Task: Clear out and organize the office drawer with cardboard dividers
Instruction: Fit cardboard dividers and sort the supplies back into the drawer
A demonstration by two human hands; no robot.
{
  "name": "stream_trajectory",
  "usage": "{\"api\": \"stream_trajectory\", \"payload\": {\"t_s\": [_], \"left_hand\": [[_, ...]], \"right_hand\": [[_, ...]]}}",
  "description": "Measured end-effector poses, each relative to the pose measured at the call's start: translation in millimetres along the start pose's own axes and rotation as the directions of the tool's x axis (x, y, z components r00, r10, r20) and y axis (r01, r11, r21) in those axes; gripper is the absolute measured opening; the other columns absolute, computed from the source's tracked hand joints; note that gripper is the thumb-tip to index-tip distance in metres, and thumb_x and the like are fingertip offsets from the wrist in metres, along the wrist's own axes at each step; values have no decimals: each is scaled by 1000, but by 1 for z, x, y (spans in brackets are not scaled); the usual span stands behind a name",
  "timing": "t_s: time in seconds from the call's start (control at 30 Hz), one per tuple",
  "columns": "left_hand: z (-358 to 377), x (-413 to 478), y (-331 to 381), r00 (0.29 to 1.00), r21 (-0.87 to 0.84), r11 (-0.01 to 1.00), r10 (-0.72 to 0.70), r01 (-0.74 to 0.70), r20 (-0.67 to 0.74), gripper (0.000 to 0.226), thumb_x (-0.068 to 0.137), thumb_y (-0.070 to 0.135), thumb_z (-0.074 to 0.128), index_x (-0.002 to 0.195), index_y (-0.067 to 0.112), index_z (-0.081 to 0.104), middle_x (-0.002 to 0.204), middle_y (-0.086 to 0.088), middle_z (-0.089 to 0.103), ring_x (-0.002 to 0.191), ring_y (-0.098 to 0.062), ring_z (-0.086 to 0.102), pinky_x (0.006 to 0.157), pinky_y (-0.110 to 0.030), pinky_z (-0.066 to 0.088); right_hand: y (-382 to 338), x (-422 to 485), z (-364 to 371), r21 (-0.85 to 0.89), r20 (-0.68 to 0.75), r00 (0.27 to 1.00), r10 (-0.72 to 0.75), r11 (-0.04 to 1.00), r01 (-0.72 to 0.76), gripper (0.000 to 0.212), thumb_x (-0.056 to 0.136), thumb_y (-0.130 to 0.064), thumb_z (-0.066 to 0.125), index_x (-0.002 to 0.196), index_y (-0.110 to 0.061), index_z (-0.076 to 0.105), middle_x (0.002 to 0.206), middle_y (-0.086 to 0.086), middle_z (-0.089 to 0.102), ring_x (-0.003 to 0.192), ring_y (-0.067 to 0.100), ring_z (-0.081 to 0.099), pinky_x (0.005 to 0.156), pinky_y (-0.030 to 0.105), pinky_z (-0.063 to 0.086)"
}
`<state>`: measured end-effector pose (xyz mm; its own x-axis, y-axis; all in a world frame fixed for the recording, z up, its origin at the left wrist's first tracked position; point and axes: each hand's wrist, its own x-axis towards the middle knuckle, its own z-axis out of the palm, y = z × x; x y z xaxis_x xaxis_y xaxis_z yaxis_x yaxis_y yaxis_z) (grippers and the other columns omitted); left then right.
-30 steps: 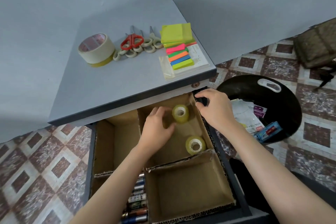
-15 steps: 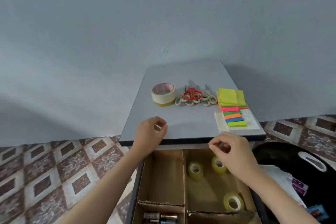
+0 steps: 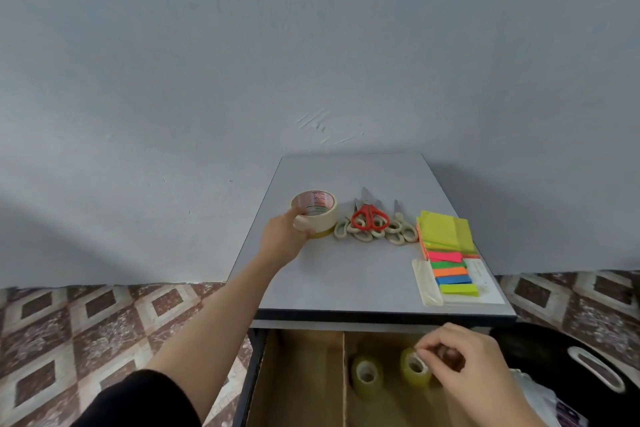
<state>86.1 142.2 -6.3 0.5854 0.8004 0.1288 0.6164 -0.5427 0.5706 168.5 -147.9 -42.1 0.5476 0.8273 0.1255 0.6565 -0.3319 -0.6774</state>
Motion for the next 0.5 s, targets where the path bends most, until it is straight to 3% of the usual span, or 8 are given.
{"api": "stream_trajectory", "payload": {"t_s": [0.03,0.13,0.33,0.5], "left_hand": [[1,1,0,1000,-5,1000,-11,10,-6,43,87,25,63,128,19,51,112,-14,63,101,-32,57,82,-36,48],[1,2,1,998,16,1000,-12,13,-58,31,88,28,61,117,16,56,106,-13,64,95,-33,58,74,-34,45],[-19,-24,-5,970,-35,997,65,-75,-234,20,88,28,62,104,16,60,93,-7,66,72,-23,51,63,-28,36],[-46,-62,-30,968,-106,992,46,-74,-247,17,88,24,64,103,17,62,107,-6,68,97,-26,62,78,-34,47]], "right_hand": [[0,0,0,-4,5,1000,-11,1000,11,36,76,-14,76,63,-44,59,98,-36,53,99,-8,49,73,6,44],[-1,0,1,-23,49,999,1,1000,0,33,78,-19,74,66,-44,58,75,-12,64,93,0,57,76,5,43],[-23,10,-2,-34,67,998,8,999,-6,24,83,-21,69,72,-41,59,76,-12,64,80,4,60,73,8,46],[-55,49,15,-35,34,997,-66,997,67,12,88,-21,63,98,-26,67,77,-17,59,68,-3,54,60,7,40]]}}
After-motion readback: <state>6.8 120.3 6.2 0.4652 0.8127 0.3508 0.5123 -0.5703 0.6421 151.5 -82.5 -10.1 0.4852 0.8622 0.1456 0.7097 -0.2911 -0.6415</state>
